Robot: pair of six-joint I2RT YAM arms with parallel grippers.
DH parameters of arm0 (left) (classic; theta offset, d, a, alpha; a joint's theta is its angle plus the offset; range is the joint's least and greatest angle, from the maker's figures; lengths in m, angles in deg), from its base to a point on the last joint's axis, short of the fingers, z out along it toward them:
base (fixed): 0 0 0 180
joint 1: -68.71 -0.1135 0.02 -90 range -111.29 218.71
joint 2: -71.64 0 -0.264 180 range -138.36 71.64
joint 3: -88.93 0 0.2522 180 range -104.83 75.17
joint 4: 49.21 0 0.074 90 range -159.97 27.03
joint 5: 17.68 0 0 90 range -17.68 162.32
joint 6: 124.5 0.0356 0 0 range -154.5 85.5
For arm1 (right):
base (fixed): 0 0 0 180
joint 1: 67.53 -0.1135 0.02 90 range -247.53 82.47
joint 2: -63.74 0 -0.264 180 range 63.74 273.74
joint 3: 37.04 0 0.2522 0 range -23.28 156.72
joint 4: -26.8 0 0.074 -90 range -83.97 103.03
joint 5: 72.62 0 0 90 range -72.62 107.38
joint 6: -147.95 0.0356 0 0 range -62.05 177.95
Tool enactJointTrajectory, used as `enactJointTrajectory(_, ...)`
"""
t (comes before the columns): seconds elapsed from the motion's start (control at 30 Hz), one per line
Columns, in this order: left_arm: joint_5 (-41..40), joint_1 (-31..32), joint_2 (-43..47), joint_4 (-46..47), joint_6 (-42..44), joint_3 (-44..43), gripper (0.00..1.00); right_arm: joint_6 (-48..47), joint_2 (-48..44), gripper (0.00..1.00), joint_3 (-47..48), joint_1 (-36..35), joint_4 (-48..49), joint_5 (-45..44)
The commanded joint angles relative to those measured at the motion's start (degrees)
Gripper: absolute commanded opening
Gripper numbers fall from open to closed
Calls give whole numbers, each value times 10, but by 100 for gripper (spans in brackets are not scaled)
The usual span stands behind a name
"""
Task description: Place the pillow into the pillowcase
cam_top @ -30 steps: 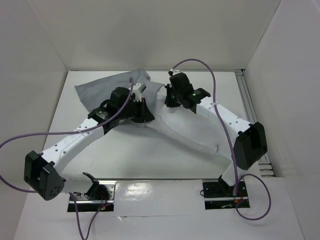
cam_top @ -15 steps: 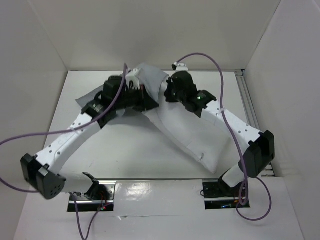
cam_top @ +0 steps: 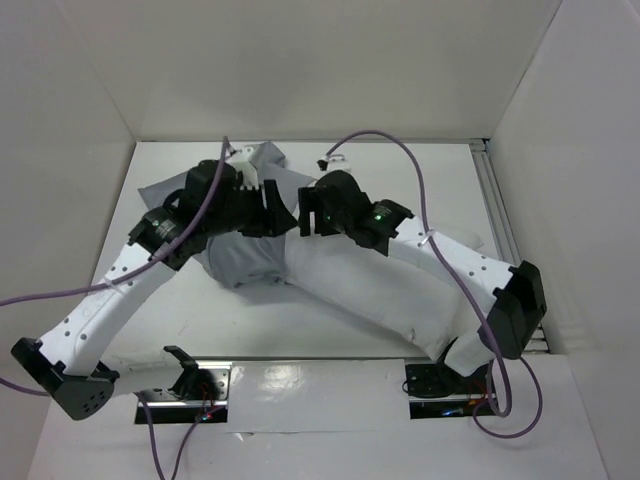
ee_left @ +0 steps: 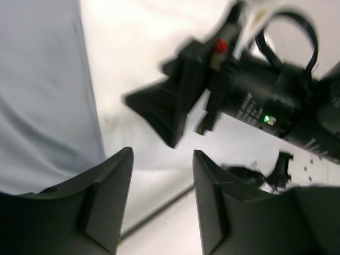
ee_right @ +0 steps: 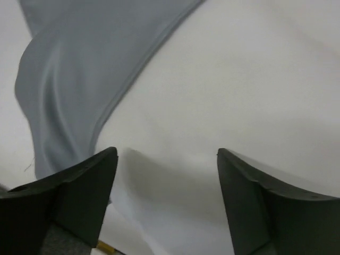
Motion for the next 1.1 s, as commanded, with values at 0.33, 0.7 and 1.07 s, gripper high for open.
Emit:
enactJointTrajectory(0.33,-327,39,-245,-134,37,-215,77,121,-202,96,-39,220,-264,-135)
enactJointTrajectory(0.7,-502,66,-389,-261,-22,-285,50,41,-305,99,-250,576,-238,205)
enactJointTrajectory(1.07,-292,111,-401,-222,58,-377,0,169,-352,0,-402,431,43,330)
